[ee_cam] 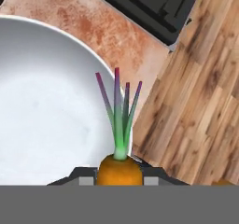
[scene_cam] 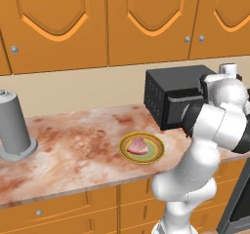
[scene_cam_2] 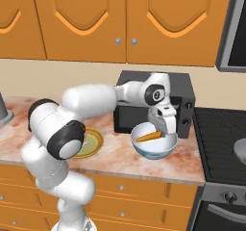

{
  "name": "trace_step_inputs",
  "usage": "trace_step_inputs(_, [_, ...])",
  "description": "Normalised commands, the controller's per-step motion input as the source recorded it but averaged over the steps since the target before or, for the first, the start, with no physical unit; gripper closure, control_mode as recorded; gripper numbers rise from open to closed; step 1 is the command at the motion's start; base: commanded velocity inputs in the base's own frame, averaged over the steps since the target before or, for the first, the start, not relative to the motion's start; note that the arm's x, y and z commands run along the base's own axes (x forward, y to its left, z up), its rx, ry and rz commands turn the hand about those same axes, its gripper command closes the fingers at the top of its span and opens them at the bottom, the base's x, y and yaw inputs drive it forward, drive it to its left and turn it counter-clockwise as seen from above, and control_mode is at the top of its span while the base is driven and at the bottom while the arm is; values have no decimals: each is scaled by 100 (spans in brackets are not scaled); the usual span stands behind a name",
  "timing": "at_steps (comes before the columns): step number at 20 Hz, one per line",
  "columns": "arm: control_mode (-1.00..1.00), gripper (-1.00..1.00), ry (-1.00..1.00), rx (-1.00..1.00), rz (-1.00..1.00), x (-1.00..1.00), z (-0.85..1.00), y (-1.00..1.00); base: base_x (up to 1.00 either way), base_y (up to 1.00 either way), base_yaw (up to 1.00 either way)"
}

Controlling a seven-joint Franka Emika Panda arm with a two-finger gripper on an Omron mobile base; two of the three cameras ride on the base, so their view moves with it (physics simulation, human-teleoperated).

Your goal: Place the steak on the plate and place the carrot on the same plate.

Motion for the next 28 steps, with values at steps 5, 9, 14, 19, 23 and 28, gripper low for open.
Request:
trace_step_inputs(5, [-100,100,-18,-5,0,-78,56,83,0,0,0])
trace_step_inputs(9, [-100,100,-13,-1,0,-46,26,100,0,0,0])
trace_step_inputs(14, [-100,100,-3,0,0,-30,0,100,0,0,0])
trace_step_inputs(19, [-100,100,-2,4,2,-14,-1,100,0,0,0])
trace_step_inputs(23, [-100,100,-1,2,4,-1,-11,100,0,0,0])
trace_step_inputs(28, [-100,100,0,1,10,26,-12,49,0,0,0])
